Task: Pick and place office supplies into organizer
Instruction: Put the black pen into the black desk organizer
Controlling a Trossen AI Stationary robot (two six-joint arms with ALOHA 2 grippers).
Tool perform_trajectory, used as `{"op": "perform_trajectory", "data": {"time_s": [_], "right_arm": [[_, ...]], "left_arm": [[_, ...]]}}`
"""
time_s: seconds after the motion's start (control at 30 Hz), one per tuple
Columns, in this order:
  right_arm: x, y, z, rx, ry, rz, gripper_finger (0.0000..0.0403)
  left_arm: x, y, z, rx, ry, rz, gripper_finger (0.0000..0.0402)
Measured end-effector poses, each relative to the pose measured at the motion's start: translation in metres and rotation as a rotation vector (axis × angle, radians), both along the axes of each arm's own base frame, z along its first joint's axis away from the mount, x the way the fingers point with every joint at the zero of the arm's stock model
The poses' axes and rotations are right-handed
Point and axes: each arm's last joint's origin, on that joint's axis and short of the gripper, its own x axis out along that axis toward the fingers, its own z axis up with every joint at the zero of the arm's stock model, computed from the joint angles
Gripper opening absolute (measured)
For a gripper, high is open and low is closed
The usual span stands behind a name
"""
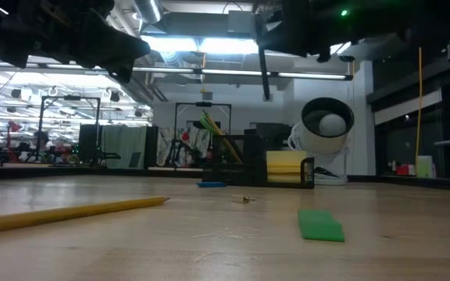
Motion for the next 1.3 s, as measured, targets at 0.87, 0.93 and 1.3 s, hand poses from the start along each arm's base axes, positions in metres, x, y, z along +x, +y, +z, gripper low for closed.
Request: {"op": "perform_trajectory", "data": {"time_s": [0.87,0.93,1.3], "right_arm": [[0.024,-0.111,-0.042,-0.032,-0.073,-0.054,0.0029],[0.025,-0.112,-0.045,-0.031,-0.068,-0.058,0.0029],[0.028,-0.118,-0.061,-0.051,-0.017,-0.076,0.0029]], "left_arm": [[0.0,0.0,0.0,0.0,0.001,0.004,0.0001],[0.0,0.0,0.0,0.0,0.001,0.004,0.0001],[0.0,0.0,0.0,-0.009,0.004,0.004,0.0002]]}}
